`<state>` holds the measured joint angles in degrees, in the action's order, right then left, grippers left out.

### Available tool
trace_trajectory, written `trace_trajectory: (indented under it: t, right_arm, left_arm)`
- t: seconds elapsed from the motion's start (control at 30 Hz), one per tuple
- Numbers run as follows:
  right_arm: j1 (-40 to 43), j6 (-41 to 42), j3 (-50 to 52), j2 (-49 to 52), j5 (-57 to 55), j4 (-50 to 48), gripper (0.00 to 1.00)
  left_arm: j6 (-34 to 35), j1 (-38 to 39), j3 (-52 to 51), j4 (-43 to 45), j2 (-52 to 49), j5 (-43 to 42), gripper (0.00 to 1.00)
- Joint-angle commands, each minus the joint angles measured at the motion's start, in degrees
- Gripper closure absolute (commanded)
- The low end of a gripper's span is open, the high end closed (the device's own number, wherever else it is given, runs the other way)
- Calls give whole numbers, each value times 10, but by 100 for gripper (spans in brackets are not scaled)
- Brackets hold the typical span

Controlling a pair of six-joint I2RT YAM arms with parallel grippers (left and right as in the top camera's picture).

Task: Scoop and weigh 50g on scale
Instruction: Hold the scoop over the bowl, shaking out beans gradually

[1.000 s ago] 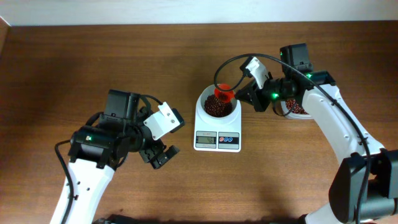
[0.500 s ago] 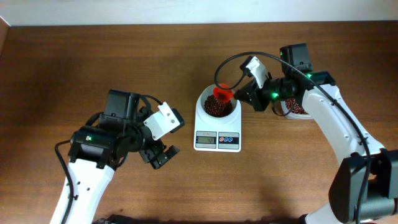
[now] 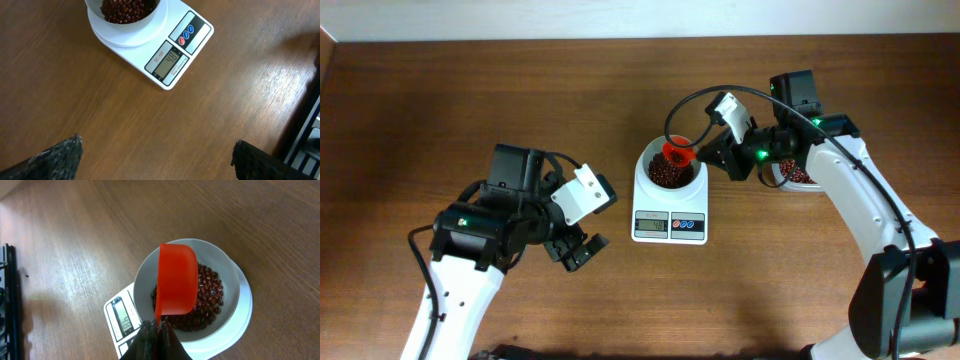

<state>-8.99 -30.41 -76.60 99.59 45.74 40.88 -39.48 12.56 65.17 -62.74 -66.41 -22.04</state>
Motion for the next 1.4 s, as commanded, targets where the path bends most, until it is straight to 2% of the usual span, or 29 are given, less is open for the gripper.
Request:
trace_trajectory:
  t: [0.0, 0.03, 0.07, 0.17, 0.27, 0.4, 0.47, 0.57, 0.6, 0.63, 0.67, 0.7, 0.77, 0.83, 0.87, 1.37]
  right_arm:
    - [0, -7, -2, 1, -3, -2, 89]
    - [0, -6, -2, 1, -2, -1, 96]
    - [0, -7, -2, 1, 17, 6, 96]
    - [0, -14, -2, 1, 44, 5, 96]
    - [0, -4, -2, 1, -8, -4, 96]
    - [0, -5, -2, 1, 2, -1, 96]
    - [0, 22, -2, 2, -42, -8, 96]
    - [0, -34, -2, 2, 30, 4, 96]
    - [0, -29, -2, 2, -2, -4, 96]
    - [0, 17, -2, 2, -59, -13, 96]
    - [0, 38, -2, 2, -66, -11, 96]
    - [0, 31, -2, 2, -41, -2, 96]
    - [0, -39, -2, 2, 45, 13, 96]
    - [0, -25, -2, 2, 9, -2, 96]
    - [0, 11, -2, 2, -28, -8, 96]
    - [0, 15, -2, 2, -27, -8, 96]
  left_arm:
    - [-7, -2, 5, 1, 8, 0, 1]
    - [-7, -2, 5, 1, 8, 0, 1]
    - [-7, -2, 5, 1, 8, 0, 1]
    - [-7, -2, 5, 1, 8, 0, 1]
    - [-7, -2, 5, 1, 8, 0, 1]
    - [-7, -2, 5, 1, 8, 0, 1]
    - [-7, -2, 5, 1, 8, 0, 1]
    - [-7, -2, 5, 1, 8, 0, 1]
    - [-7, -2, 5, 1, 8, 0, 1]
    - [-7, -2, 5, 1, 8, 0, 1]
    - [-7, -2, 5, 1, 8, 0, 1]
    - [-7, -2, 5, 1, 8, 0, 1]
    - [-7, -2, 5, 1, 8, 0, 1]
    - [-7, -2, 5, 1, 8, 0, 1]
    - [-7, -2, 5, 1, 8, 0, 1]
    - [-7, -2, 5, 1, 8, 0, 1]
